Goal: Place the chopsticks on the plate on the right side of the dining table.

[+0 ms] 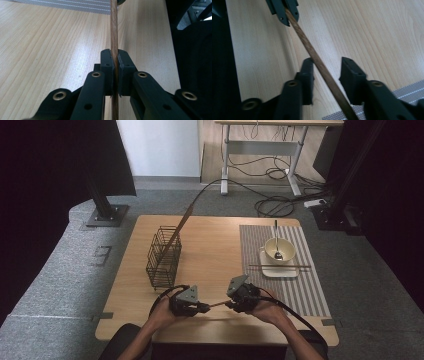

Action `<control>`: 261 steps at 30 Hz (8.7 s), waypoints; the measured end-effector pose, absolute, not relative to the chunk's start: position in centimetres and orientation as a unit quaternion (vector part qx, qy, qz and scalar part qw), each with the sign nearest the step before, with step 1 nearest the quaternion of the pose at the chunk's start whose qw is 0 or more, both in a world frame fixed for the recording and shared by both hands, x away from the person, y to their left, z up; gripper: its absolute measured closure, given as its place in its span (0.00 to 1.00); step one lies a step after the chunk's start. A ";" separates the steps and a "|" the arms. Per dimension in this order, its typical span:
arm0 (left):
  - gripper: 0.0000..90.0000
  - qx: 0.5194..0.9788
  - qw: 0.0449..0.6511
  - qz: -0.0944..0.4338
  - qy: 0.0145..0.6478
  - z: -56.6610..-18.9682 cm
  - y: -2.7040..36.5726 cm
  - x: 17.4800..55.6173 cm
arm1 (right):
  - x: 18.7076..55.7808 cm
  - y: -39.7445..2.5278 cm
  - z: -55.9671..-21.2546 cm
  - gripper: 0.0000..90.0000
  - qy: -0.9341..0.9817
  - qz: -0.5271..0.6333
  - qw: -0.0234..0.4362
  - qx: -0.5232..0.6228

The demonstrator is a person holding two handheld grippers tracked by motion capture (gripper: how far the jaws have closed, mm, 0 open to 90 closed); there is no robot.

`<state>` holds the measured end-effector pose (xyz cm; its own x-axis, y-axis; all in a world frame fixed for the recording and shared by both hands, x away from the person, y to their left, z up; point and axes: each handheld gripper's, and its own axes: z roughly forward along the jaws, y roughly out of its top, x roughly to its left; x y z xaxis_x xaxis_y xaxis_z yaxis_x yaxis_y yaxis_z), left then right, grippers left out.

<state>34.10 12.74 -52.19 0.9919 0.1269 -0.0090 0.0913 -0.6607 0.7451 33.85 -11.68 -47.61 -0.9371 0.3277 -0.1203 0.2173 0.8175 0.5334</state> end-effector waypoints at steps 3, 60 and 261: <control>0.94 0.911 0.408 0.021 0.059 -52.2 12.8 34.1 | 33.7 -11.6 -47.5 0.76 0.950 0.265 0.093 0.138; 0.00 0.879 0.417 0.066 0.221 -53.7 13.3 36.0 | 32.7 -19.0 -44.9 0.92 0.928 0.309 0.079 0.194; 0.00 0.911 0.344 0.072 0.216 -56.0 12.3 36.4 | 42.8 -27.7 -55.5 0.08 0.811 0.333 0.188 0.442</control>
<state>36.39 12.30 -56.01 0.8960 0.4438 -0.0168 0.3441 -0.6697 0.6581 42.75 -27.75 -55.47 -0.5393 0.8421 -0.0109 0.5911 0.3877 0.7073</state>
